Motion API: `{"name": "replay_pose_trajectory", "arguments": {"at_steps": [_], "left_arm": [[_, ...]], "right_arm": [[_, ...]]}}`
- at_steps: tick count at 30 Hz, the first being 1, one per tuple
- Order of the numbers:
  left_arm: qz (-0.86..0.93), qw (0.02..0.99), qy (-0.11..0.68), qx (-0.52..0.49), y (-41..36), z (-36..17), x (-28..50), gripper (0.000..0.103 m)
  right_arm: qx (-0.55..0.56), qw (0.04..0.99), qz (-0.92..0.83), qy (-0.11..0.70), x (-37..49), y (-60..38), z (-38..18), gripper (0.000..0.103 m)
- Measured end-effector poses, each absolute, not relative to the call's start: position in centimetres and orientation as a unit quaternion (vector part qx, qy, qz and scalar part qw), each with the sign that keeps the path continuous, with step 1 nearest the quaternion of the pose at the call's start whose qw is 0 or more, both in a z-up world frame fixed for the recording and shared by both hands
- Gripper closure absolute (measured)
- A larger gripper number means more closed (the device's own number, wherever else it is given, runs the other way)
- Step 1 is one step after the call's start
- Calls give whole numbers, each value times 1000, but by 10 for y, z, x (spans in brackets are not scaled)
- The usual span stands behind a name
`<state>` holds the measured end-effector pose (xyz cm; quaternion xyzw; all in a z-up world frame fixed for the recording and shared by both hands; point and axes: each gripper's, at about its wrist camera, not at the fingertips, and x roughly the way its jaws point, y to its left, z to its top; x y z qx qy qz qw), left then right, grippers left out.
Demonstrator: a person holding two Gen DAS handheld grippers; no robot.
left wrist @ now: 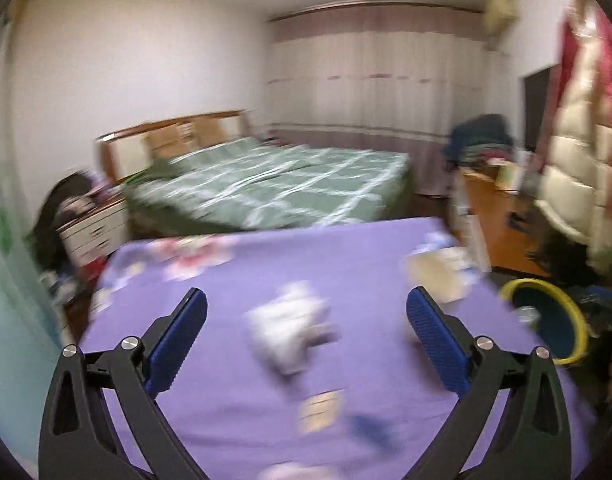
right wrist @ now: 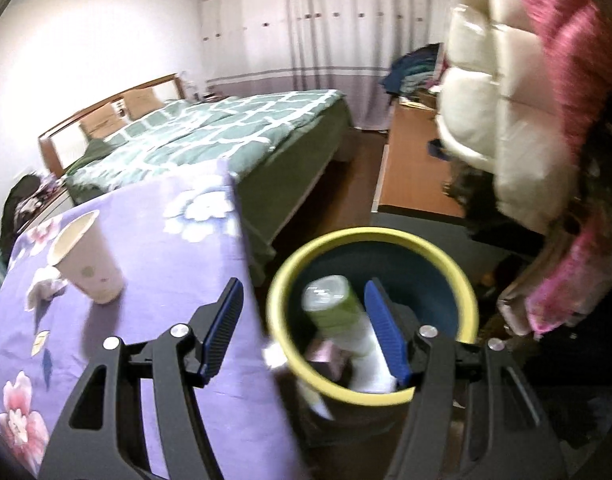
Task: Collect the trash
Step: 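Move the right gripper back over the table to the white tissue, then grasp the white tissue with the right gripper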
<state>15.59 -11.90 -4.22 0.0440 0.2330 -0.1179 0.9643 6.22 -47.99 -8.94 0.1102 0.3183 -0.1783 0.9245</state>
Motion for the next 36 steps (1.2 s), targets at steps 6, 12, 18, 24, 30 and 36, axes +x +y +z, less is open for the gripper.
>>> {"name": "replay_pose_trajectory", "arguments": {"at_steps": [6, 12, 18, 24, 30, 36], "left_arm": [[-17, 963, 267, 19, -12, -75, 168, 5], [26, 961, 275, -4, 37, -96, 172, 5], [36, 957, 286, -28, 49, -106, 180, 5], [58, 959, 277, -35, 54, -108, 182, 5], [72, 958, 275, -37, 55, -109, 180, 5], [73, 959, 272, -20, 47, -106, 178, 5]], "right_arm": [[88, 932, -127, 329, 94, -427, -88, 43], [77, 941, -68, 323, 112, -378, -72, 43], [50, 943, 18, 328, 133, -315, -57, 43], [15, 933, 96, 346, 171, -249, -59, 43], [-6, 914, 132, 384, 217, -205, -80, 43], [-18, 890, 122, 438, 256, -186, -118, 43]]}}
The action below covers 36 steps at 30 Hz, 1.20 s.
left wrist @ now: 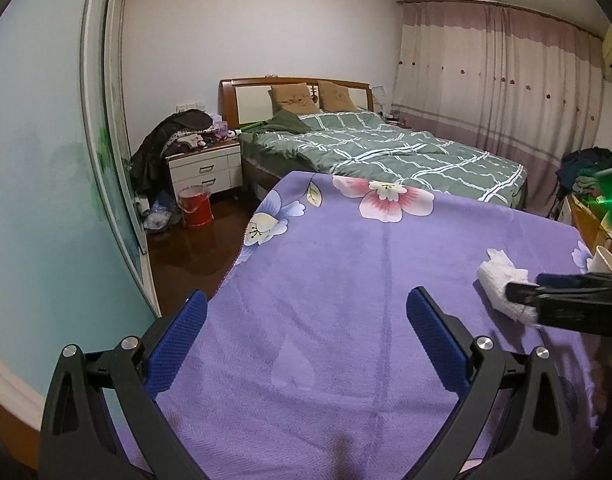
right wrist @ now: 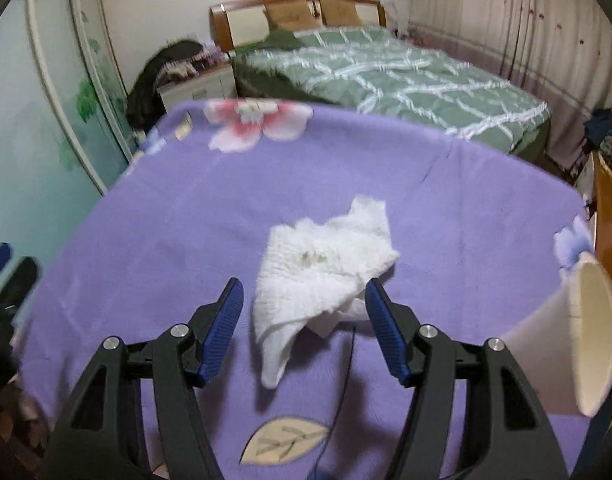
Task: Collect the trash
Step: 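Grasp the white tissue with the right gripper, then carry the tissue over the bin and open the right gripper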
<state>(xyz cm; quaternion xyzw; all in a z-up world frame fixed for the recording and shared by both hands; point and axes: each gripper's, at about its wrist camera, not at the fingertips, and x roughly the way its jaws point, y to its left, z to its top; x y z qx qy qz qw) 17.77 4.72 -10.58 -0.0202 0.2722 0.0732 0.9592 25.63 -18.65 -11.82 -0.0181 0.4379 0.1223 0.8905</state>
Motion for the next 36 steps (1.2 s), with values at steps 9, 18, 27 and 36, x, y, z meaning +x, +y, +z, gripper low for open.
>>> {"name": "replay_pose_trajectory", "arguments": {"at_steps": [9, 18, 27, 36], "left_arm": [[73, 959, 272, -18, 45, -105, 176, 5], [72, 959, 272, -16, 42, -105, 173, 5], [69, 959, 276, -16, 40, -105, 173, 5], [69, 960, 272, -8, 34, -104, 170, 5]], "right_arm": [[-6, 885, 122, 449, 265, -189, -130, 91], [12, 905, 145, 401, 216, -213, -87, 92], [68, 935, 94, 336, 149, -289, -49, 92], [114, 946, -81, 293, 107, -406, -44, 92]]}}
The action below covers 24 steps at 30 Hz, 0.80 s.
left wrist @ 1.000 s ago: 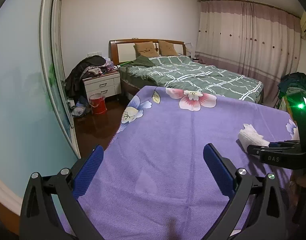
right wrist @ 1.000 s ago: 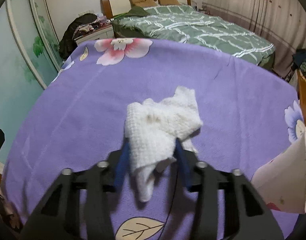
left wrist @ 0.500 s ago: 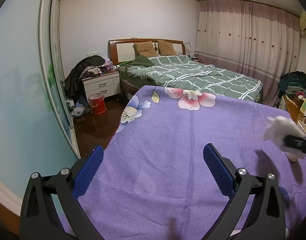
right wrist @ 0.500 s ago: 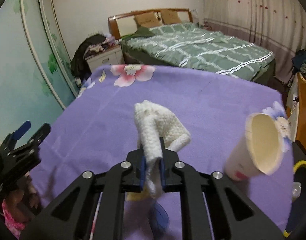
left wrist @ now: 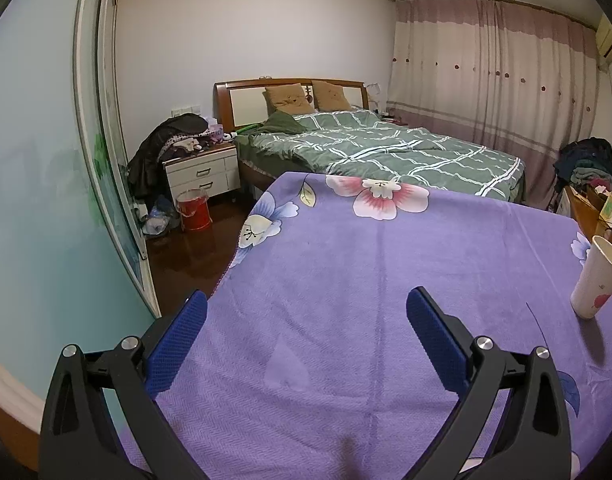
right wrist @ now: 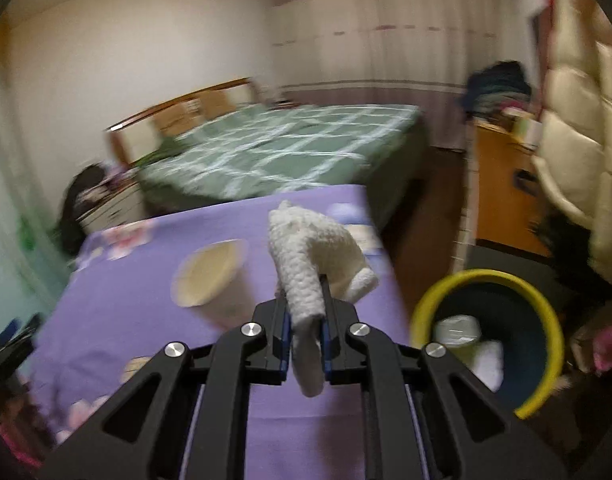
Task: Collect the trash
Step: 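Carry the tissue over the bin and open the right gripper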
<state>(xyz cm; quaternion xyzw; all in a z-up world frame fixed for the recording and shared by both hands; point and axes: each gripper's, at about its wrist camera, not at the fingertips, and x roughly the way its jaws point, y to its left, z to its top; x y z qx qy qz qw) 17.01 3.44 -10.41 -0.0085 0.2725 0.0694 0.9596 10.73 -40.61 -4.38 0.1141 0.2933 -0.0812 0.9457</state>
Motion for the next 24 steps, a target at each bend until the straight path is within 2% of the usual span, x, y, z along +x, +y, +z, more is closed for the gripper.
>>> {"name": "replay_pose_trajectory", "arguments": {"at_steps": [10, 20, 23, 24], "left_arm": [[69, 959, 276, -5, 33, -103, 169, 5], [64, 958, 278, 10, 33, -102, 170, 5], [56, 957, 283, 10, 31, -102, 170, 5], [52, 957, 286, 12, 30, -102, 170, 5]], "right_arm": [[151, 898, -264, 317, 99, -510, -98, 90], [171, 874, -318, 325, 100, -531, -118, 89], [170, 871, -331, 320, 100, -534, -116, 78], [168, 870, -336, 318, 99, -535, -115, 68]]}}
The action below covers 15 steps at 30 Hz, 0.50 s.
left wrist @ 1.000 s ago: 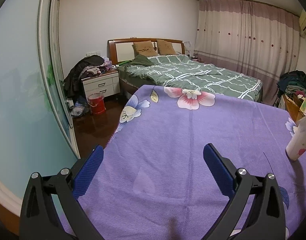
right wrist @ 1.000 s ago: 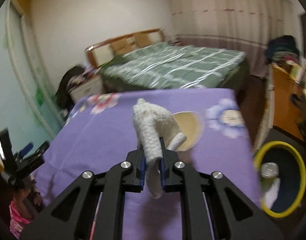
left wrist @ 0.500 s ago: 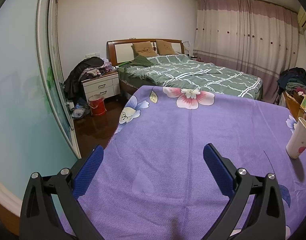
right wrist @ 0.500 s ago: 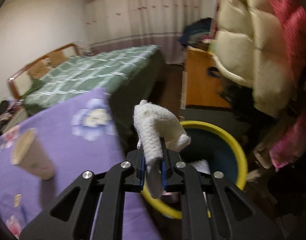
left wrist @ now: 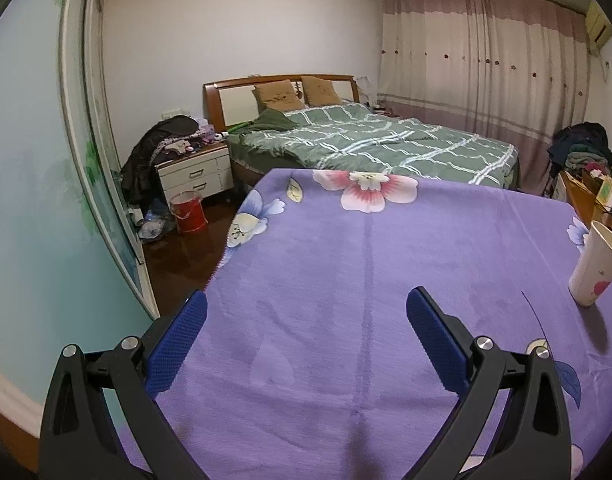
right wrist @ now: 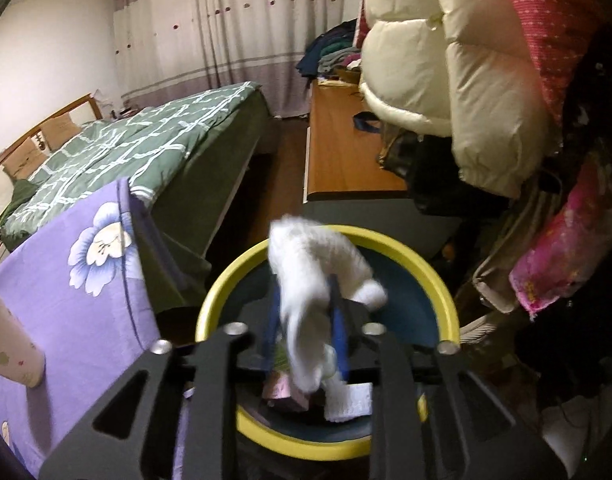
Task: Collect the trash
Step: 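Carry the tissue over the bin and open the right gripper, then reach the left gripper to the white paper cup and grasp it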
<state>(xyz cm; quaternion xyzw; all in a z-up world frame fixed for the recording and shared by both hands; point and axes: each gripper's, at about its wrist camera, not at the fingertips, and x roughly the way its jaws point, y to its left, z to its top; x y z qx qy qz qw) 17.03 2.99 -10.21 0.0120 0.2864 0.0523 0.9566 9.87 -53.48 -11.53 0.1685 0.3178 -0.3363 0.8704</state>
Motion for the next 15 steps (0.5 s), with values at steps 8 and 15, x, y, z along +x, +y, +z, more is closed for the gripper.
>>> {"name": "replay_pose_trajectory", "arguments": {"at_steps": [8, 15], "left_arm": [[-6, 951, 307, 45, -11, -89, 165, 5], [-86, 946, 306, 66, -70, -77, 158, 5]], "right_arm": [[168, 869, -345, 312, 97, -537, -115, 54], [171, 873, -337, 308, 97, -537, -114, 49]]}}
